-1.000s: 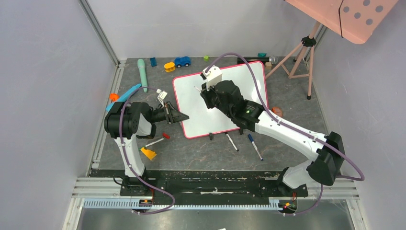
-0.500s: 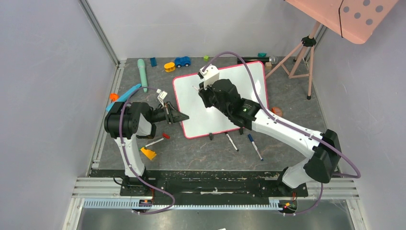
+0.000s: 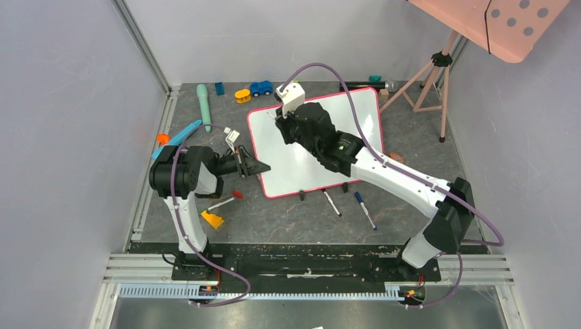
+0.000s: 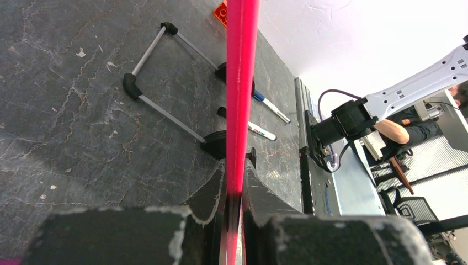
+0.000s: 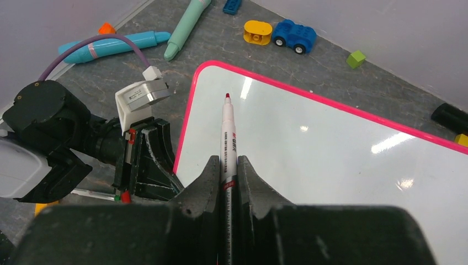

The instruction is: Write a sentence on the whiteboard

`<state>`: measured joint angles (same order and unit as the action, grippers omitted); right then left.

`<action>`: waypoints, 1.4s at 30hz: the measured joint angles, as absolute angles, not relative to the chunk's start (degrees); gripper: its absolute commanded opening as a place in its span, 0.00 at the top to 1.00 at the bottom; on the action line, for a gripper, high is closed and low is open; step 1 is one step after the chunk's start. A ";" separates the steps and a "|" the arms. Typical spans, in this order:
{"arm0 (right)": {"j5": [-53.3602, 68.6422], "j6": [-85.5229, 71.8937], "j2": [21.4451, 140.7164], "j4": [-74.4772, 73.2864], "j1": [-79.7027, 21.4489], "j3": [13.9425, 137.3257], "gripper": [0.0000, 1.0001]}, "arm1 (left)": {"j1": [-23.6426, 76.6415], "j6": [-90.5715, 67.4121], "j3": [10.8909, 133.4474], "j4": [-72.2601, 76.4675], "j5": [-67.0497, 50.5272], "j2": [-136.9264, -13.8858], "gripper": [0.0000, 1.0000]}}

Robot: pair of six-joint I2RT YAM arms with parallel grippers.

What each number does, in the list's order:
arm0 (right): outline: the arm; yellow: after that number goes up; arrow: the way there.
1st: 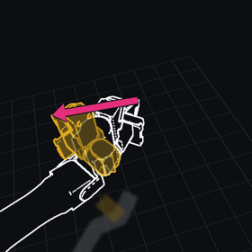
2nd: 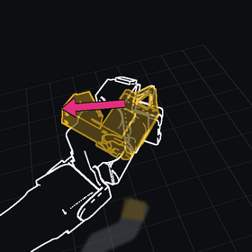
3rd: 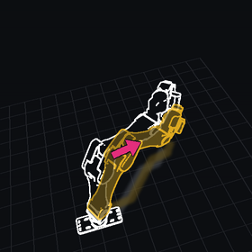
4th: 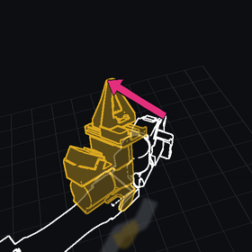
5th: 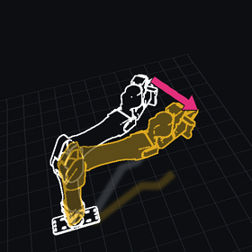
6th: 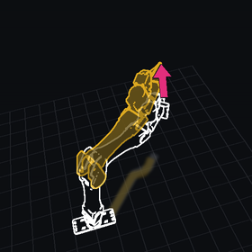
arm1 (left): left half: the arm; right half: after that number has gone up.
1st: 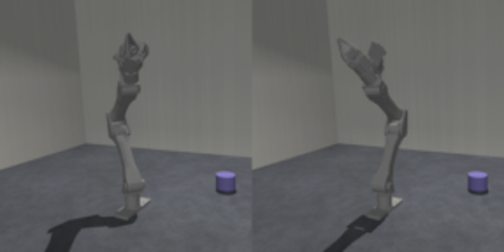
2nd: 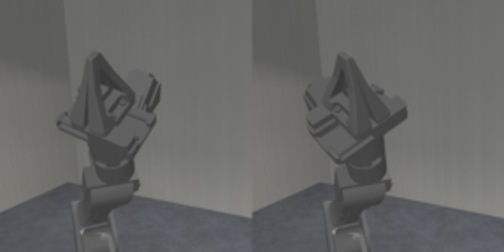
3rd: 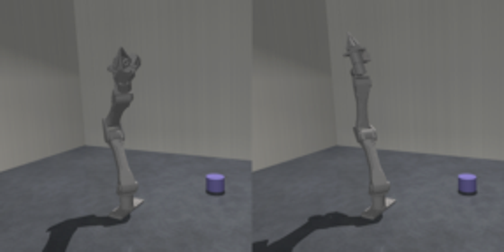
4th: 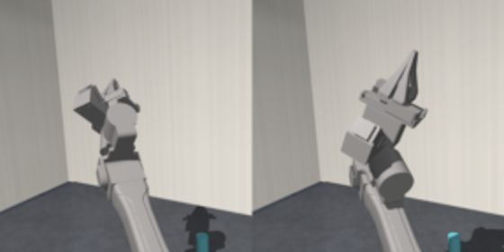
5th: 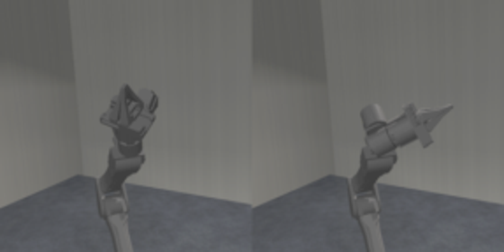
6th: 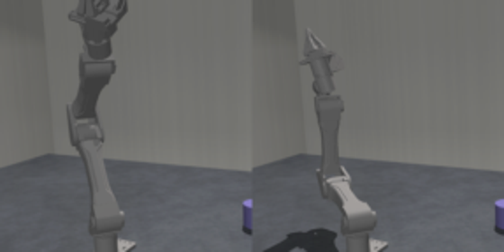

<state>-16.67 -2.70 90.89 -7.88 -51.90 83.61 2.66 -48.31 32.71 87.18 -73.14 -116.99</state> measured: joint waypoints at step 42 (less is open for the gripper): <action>-12.71 -2.92 104.44 -10.63 -49.89 94.65 1.00 | 2.76 -47.68 32.49 87.15 -73.10 -116.81 0.88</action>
